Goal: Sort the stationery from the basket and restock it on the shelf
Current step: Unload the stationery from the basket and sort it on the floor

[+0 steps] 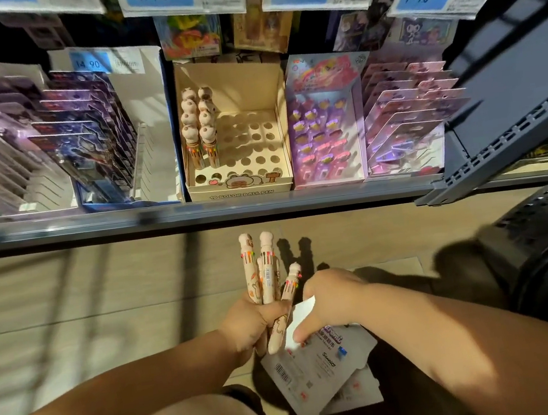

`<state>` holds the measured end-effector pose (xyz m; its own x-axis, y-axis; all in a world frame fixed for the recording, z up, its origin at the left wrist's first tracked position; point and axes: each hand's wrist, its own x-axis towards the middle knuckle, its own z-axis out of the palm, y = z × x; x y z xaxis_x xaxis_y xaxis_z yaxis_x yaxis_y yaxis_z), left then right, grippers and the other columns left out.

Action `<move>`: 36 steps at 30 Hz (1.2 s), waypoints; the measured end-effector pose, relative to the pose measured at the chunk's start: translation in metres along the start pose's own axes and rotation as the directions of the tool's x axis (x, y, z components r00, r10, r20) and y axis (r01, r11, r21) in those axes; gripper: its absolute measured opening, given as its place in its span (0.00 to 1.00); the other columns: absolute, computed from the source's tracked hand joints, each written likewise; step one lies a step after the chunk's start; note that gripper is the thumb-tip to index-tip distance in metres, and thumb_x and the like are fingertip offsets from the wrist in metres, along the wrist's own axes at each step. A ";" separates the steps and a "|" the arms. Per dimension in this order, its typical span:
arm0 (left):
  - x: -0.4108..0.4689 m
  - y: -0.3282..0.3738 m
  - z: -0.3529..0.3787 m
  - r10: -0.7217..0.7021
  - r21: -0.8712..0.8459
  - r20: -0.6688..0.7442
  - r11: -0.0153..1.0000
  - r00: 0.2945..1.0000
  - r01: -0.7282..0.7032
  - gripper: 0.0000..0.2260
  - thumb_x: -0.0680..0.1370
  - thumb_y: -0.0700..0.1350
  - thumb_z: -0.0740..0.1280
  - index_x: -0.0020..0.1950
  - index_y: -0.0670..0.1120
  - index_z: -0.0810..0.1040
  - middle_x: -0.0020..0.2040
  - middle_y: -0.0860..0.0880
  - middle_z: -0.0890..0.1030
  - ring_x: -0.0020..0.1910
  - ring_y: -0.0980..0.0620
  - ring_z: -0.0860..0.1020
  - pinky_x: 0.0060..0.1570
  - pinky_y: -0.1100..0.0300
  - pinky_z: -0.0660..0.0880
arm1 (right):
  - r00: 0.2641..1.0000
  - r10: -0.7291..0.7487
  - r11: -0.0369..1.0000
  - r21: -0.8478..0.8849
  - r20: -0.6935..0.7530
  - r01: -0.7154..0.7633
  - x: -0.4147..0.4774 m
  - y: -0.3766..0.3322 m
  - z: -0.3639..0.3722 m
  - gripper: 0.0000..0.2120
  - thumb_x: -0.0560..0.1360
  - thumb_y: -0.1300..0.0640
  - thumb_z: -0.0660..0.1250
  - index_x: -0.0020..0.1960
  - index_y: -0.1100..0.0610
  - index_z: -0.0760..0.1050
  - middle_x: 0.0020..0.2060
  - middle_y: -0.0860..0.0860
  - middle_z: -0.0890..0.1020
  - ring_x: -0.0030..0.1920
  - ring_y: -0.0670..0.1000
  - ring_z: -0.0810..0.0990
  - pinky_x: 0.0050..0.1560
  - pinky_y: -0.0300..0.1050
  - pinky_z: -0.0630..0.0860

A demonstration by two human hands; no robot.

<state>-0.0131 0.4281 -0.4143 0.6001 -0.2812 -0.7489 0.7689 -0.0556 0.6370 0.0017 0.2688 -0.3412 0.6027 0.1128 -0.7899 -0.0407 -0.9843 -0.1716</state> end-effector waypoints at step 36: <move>0.025 -0.026 -0.042 -0.002 0.760 -0.531 0.441 0.847 0.477 0.33 0.76 0.59 0.68 0.71 0.42 0.61 0.70 0.43 0.66 0.70 0.44 0.67 0.68 0.56 0.64 | 0.944 0.294 0.477 0.879 -0.151 -0.008 -0.013 0.031 0.012 0.08 0.75 0.59 0.70 0.54 0.57 0.75 0.43 0.51 0.83 0.40 0.48 0.82 0.34 0.37 0.75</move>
<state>-0.0086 0.4628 -0.4573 0.6244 0.2707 -0.7327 0.4580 -0.8867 0.0627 -0.0170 0.2385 -0.3429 0.6770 -0.2034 -0.7073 -0.7248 -0.3511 -0.5928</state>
